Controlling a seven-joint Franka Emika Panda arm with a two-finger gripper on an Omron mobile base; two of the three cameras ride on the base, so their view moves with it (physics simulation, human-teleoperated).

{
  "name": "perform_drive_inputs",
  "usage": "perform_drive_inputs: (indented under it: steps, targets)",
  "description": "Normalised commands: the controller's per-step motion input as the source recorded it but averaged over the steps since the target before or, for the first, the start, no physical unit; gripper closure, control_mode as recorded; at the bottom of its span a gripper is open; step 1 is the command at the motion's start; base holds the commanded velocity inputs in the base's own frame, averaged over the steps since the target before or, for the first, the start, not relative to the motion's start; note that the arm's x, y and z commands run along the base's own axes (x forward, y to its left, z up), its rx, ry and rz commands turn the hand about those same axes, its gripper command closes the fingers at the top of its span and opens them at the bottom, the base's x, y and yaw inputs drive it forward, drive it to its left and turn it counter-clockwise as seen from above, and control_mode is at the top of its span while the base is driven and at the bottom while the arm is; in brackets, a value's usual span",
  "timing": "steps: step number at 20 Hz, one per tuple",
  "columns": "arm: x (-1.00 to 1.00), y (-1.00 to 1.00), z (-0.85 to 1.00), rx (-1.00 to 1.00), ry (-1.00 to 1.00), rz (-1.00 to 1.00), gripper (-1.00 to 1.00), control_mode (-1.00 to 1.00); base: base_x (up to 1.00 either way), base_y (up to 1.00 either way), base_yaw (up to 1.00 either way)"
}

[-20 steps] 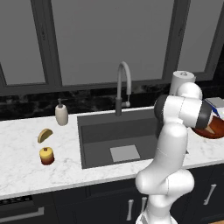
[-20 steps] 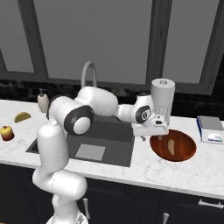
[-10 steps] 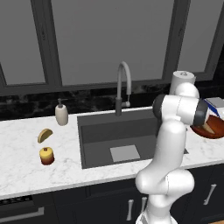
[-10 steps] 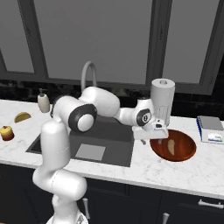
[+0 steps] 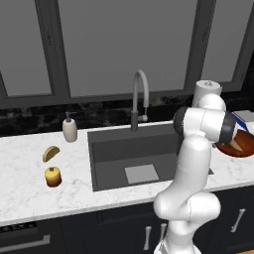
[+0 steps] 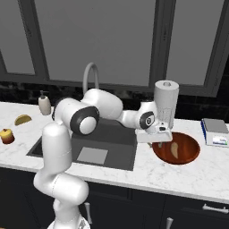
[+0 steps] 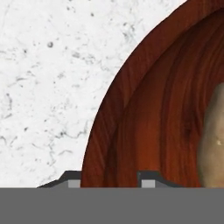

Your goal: Pick the sweet potato from the sink and place it in the bowl. Then pick the bowl and place it in the microwave. Then close the microwave door and press the start button.

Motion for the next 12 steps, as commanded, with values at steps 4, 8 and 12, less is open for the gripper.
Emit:
perform_drive_inputs:
  steps: [4, 8, 12]
  targets:
    - [-0.04, 0.00, 0.00, 0.00, 0.00, 0.00, 1.00, -1.00, 0.00, 0.00, 0.00]
    - [-0.33, 0.18, 0.40, -0.08, -0.09, 0.20, 1.00, -1.00, 0.00, 0.00, 0.00]
    - [-0.35, 0.13, 0.41, -0.07, 0.00, 0.28, 1.00, -1.00, 0.00, 0.00, 0.00]
